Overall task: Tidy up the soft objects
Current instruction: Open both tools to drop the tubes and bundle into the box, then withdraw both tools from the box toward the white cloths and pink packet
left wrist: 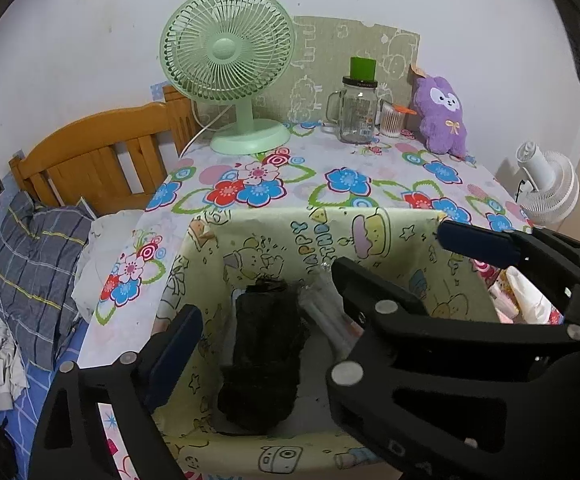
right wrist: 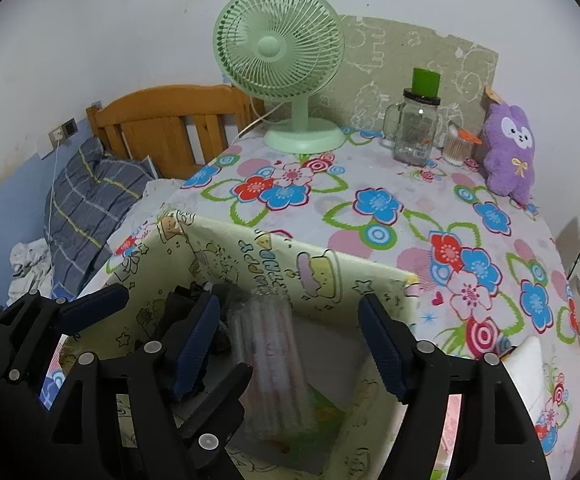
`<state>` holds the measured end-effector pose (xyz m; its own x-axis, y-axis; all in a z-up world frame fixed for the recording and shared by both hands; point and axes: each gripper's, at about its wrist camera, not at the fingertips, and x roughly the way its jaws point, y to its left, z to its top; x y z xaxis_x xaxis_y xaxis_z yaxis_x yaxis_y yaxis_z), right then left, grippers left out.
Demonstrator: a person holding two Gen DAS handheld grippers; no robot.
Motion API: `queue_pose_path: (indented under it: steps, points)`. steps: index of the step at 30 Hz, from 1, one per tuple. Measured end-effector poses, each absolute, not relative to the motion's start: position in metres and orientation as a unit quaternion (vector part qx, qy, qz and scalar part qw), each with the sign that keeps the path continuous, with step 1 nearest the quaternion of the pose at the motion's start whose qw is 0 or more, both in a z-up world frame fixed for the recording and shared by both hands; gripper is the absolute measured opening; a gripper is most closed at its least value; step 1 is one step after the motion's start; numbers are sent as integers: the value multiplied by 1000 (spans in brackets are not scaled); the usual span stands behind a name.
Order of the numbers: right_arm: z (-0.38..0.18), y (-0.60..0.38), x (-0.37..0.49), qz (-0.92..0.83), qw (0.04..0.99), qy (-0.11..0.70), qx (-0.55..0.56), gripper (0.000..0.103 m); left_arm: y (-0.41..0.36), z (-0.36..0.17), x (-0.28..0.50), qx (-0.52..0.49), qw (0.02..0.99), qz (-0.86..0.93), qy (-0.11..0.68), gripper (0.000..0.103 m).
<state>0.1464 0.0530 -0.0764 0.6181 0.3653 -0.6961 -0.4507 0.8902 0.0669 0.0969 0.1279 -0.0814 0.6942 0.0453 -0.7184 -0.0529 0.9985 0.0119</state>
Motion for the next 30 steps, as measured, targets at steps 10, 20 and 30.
queue_pose_path:
  steps: [10, 20, 30]
  points:
    - [-63, 30, 139, 221, 908, 355, -43, 86, 110, -70, 95, 8, 925, 29, 378, 100]
    - [-45, 5, 127, 209, 921, 328, -36, 87, 87, -51, 88, 16, 935, 20, 354, 100]
    - [-30, -27, 114, 178, 936, 304, -22, 96, 63, -36, 79, 19, 944, 13, 329, 103]
